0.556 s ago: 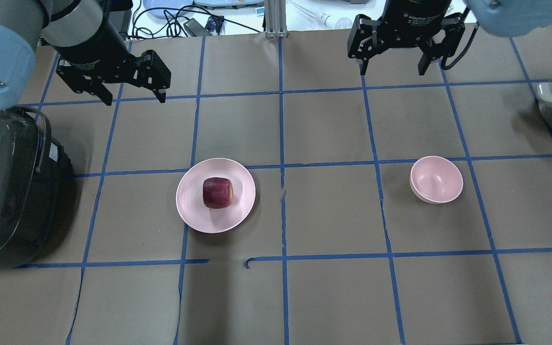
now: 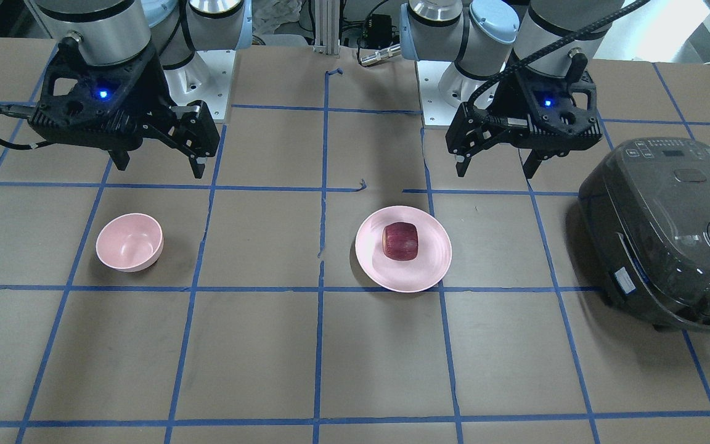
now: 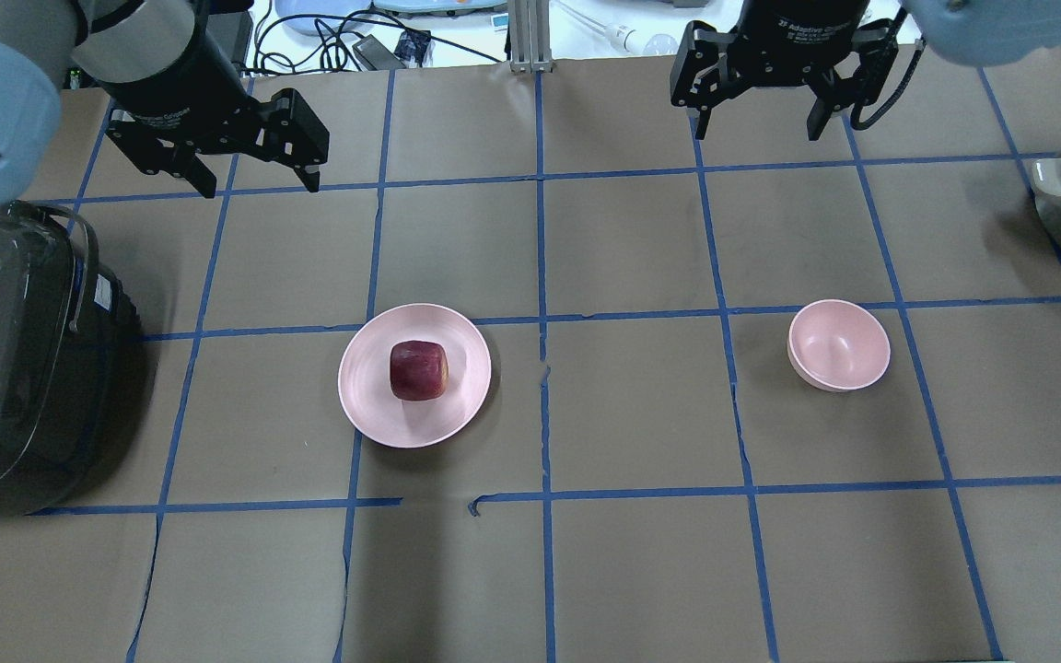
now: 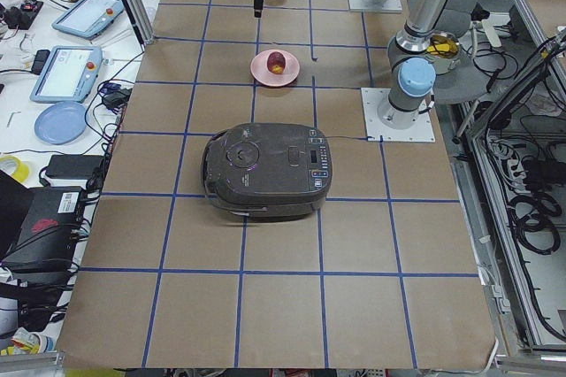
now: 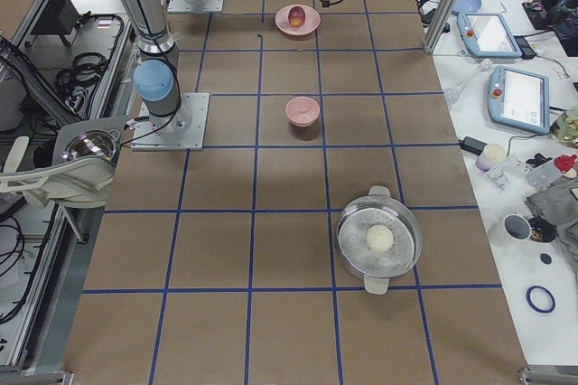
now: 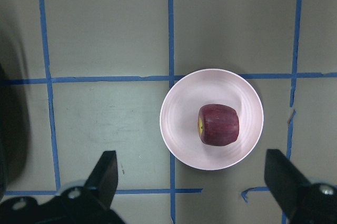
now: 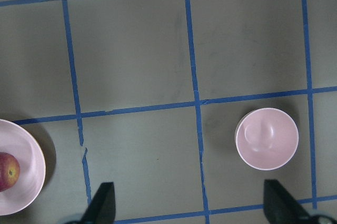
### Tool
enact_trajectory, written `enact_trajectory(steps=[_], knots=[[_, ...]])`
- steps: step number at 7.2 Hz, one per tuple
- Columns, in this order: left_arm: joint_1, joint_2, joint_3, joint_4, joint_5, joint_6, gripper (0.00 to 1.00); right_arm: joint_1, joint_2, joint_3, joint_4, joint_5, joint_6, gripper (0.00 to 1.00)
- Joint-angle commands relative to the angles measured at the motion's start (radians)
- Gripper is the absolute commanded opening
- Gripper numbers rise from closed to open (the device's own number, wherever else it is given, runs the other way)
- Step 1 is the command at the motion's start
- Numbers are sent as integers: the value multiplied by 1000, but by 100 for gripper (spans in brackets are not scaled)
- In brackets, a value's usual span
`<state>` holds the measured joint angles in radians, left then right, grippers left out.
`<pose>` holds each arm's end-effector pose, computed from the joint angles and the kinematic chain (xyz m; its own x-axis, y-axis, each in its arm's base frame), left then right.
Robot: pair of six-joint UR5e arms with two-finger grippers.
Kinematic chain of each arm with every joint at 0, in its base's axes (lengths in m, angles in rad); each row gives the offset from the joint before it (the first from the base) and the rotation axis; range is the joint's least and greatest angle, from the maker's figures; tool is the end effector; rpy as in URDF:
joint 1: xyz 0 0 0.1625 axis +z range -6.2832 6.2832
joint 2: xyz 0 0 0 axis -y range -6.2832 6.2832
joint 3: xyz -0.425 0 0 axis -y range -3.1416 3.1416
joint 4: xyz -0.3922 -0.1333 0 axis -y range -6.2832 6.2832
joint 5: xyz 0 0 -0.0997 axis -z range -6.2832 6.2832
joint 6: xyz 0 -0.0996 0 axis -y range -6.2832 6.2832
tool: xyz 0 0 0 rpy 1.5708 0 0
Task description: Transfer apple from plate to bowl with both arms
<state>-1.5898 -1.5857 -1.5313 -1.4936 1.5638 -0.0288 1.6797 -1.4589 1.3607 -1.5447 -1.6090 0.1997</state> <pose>-0.1436 -0.5051 0.5081 -0.9999 -0.0089 0.0099 -0.0099 0.9948 -0.1014 0.1879 -0.5271 0.5312 -0.9954 0.0929 0.0230 0.0909 0.9928 -0.0782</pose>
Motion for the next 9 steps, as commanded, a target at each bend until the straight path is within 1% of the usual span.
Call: enact_trajectory(steps=[1, 3, 9], knots=[[1, 1, 3, -13, 1, -2, 100, 2, 0, 1, 0, 0, 1, 100], [1, 0, 6, -42, 5, -2, 100, 0, 2, 1, 2, 0, 1, 100], [1, -2, 7, -43, -2, -3, 100, -8, 3, 9, 2, 1, 0, 100]])
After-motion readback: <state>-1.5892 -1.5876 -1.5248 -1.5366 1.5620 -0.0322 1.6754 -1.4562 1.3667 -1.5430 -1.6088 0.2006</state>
